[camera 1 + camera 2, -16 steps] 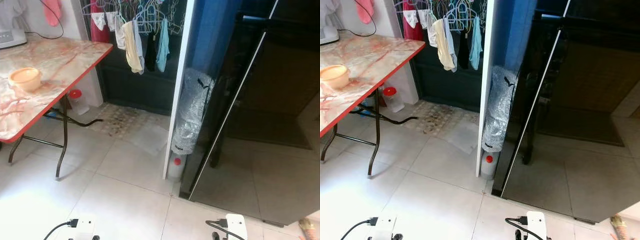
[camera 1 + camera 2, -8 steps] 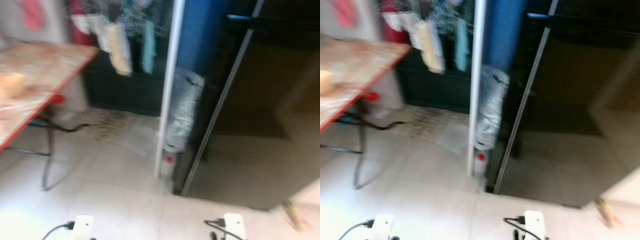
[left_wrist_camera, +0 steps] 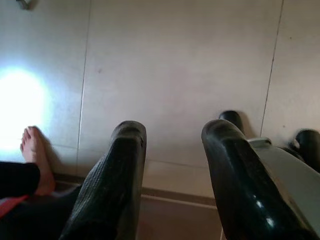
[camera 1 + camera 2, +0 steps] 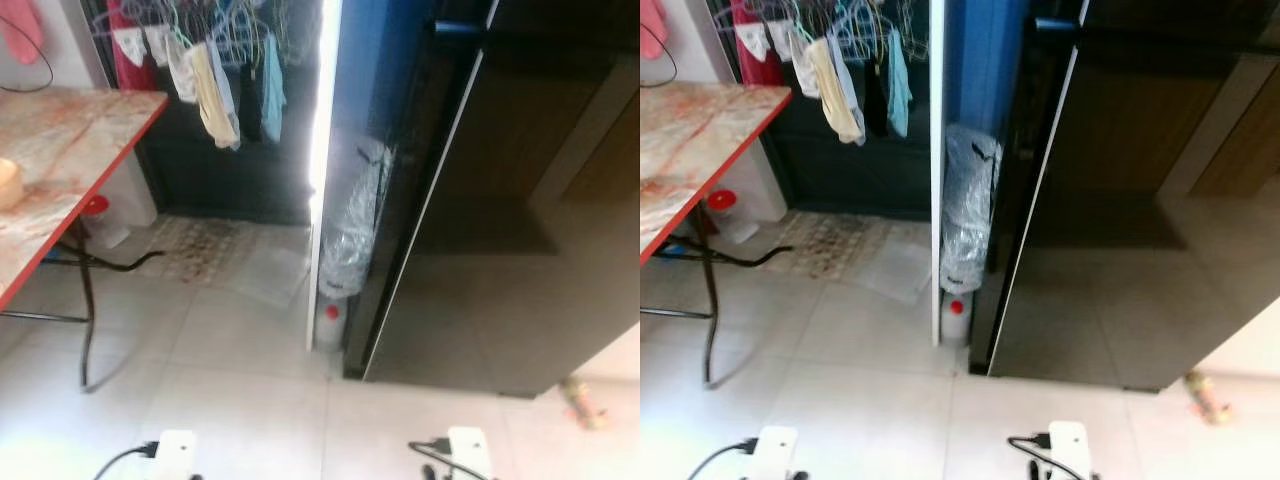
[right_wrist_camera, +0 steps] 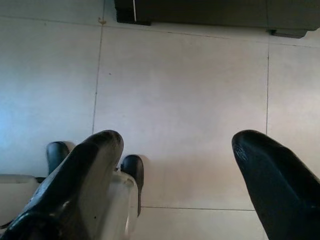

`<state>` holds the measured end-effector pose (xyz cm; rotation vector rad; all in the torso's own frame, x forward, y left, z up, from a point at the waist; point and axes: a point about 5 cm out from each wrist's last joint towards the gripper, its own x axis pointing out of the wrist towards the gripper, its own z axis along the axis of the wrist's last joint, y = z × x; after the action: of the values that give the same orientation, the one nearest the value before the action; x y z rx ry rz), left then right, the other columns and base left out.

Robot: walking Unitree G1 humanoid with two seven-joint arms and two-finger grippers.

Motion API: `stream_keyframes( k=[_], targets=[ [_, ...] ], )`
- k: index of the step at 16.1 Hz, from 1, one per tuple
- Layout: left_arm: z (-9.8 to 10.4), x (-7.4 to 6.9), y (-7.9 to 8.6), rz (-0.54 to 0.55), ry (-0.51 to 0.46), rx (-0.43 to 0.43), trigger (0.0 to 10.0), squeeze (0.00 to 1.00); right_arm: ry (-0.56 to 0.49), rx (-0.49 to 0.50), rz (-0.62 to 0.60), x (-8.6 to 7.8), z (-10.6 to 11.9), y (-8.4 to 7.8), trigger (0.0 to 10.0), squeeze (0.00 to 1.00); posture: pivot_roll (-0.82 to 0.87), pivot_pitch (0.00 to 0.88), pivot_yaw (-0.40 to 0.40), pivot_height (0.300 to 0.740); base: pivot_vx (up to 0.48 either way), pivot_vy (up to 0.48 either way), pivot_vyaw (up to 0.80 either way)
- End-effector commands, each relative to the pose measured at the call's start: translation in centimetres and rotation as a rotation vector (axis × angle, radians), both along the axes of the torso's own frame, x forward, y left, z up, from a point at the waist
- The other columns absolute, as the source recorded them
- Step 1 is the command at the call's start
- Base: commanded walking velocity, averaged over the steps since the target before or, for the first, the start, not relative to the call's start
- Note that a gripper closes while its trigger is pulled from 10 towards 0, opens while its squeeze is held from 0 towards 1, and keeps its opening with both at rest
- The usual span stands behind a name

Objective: Restocking fridge

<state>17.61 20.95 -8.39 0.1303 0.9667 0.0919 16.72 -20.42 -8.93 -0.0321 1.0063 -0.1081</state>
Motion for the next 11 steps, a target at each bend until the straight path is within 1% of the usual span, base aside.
stream_keyframes(
  k=[1, 4, 11],
  targets=[
    [-0.28, -0.65, 0.15, -0.008, 0.023, 0.012, 10.0, 0.0, 0.014, 0.013, 0.008, -0.32, -0.18, 0.23, 10.0, 0.0, -0.12, 0.0, -0.011, 0.74, 0.0, 0.0, 0.0],
    [-0.28, -0.67, 0.17, -0.008, 0.025, 0.012, 10.0, 0.0, 0.021, 0.003, 0.051, -0.26, -0.16, 0.28, 10.0, 0.0, -0.12, 0.0, -0.011, 0.74, 0.0, 0.0, 0.79],
    [-0.31, -0.69, 0.13, -0.008, 0.027, 0.017, 10.0, 0.0, 0.029, 0.005, 0.061, -0.3, -0.19, 0.28, 10.0, 0.0, -0.12, 0.0, -0.014, 0.74, 0.0, 0.0, 0.8]
  ],
)
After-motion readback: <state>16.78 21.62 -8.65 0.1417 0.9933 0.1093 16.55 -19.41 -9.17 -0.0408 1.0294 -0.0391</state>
